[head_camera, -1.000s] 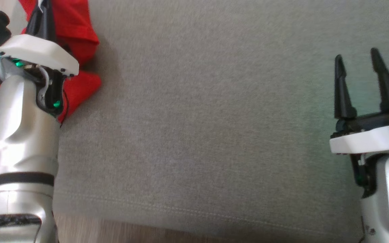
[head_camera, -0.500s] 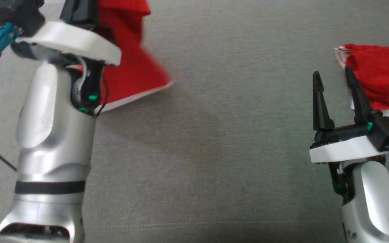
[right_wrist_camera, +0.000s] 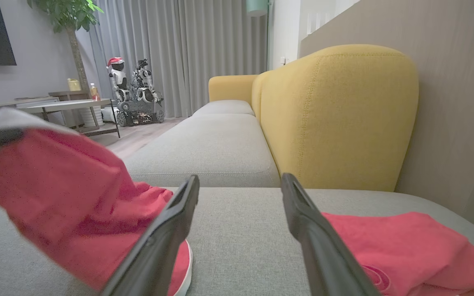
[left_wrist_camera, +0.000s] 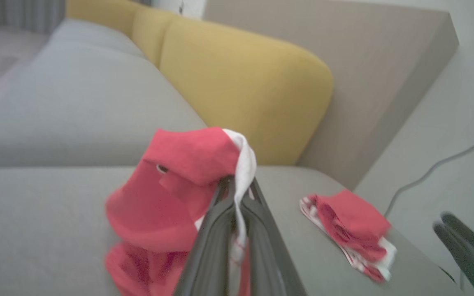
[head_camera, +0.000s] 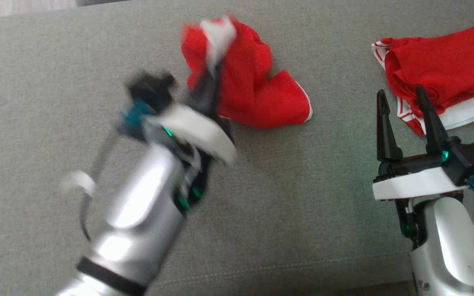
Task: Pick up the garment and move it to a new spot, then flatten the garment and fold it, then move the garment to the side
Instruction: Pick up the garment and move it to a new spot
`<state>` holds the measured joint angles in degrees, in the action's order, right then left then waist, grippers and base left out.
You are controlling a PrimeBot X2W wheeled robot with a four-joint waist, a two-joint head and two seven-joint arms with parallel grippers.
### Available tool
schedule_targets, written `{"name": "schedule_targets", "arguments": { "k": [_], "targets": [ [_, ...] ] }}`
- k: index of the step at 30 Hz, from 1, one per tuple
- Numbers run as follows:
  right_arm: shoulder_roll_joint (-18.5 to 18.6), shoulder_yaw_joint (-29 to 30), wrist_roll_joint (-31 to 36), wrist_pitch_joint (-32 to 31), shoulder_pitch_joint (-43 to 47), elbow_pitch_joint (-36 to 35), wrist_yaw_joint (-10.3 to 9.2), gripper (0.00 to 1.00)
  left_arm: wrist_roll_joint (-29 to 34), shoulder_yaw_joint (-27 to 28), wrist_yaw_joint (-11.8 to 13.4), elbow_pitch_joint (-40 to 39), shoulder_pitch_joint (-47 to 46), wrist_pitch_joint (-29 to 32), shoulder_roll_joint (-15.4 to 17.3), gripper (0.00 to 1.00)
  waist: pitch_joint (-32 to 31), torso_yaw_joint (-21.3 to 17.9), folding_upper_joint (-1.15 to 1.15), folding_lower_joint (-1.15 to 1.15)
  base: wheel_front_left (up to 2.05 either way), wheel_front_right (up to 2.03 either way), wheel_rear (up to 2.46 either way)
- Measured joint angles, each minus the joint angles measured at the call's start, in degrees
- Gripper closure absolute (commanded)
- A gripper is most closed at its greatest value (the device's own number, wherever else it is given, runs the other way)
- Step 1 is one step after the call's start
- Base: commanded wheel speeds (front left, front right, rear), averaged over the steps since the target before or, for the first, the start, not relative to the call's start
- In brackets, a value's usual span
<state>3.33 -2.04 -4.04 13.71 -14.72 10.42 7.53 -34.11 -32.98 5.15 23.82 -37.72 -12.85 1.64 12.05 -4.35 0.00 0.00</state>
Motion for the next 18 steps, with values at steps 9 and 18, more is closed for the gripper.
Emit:
{"name": "schedule_targets", "arguments": {
  "k": [9, 18],
  "targets": [
    [-0.16, 0.02, -0.01, 0.24, -1.44, 1.03, 0.00, 0.00, -9.40, -24.10, 4.34, -1.72, 3.16, -1.16, 0.51, 1.00, 0.69, -0.98, 0.00, 0.00, 0.00, 0.00, 0.00],
    [-0.19, -0.10, -0.59, 0.43, -1.38, 2.44, 0.00, 0.00, -15.48, -32.09, 6.88, 0.00, 1.72, -1.38, 0.82, 0.00, -0.03, 0.65, 0.00, 0.00, 0.00, 0.00, 0.00]
  ]
}}
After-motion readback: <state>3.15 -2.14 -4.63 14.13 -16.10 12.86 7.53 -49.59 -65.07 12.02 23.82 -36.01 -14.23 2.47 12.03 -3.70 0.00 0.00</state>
